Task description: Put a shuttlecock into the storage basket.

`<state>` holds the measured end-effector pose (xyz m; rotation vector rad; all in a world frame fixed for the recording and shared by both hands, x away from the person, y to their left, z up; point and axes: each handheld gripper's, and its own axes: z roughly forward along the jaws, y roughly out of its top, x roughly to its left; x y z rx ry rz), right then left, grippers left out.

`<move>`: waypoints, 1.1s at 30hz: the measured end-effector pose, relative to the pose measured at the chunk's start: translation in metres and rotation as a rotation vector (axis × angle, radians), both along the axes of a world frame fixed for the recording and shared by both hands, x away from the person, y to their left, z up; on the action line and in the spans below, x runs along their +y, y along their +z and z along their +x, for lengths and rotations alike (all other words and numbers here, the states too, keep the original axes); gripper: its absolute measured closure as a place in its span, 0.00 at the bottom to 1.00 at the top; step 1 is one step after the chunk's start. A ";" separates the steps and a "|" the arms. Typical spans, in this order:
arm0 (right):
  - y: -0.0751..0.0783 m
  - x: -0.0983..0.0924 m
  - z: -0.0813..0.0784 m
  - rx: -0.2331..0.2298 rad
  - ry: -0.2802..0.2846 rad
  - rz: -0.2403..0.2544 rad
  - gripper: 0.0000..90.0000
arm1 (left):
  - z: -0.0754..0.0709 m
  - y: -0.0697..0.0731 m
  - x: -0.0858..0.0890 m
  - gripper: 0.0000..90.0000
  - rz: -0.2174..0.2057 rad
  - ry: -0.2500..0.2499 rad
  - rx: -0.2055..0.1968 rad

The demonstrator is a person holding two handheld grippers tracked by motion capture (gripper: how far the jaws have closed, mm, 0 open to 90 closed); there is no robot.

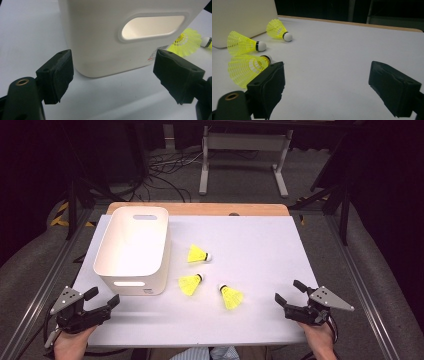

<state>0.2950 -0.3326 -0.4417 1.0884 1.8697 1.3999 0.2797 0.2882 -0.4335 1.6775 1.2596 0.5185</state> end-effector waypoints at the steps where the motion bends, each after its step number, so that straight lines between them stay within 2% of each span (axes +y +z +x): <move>1: 0.000 0.000 0.000 0.001 0.000 0.000 0.16 | 0.000 0.000 0.001 0.19 0.004 0.003 0.001; 12: 0.000 0.000 0.000 0.000 0.000 -0.003 0.16 | -0.002 -0.002 0.014 0.19 -0.001 0.046 -0.001; 33: 0.000 0.000 0.000 -0.001 0.000 0.002 0.16 | 0.004 -0.003 0.031 0.19 -0.010 0.134 -0.005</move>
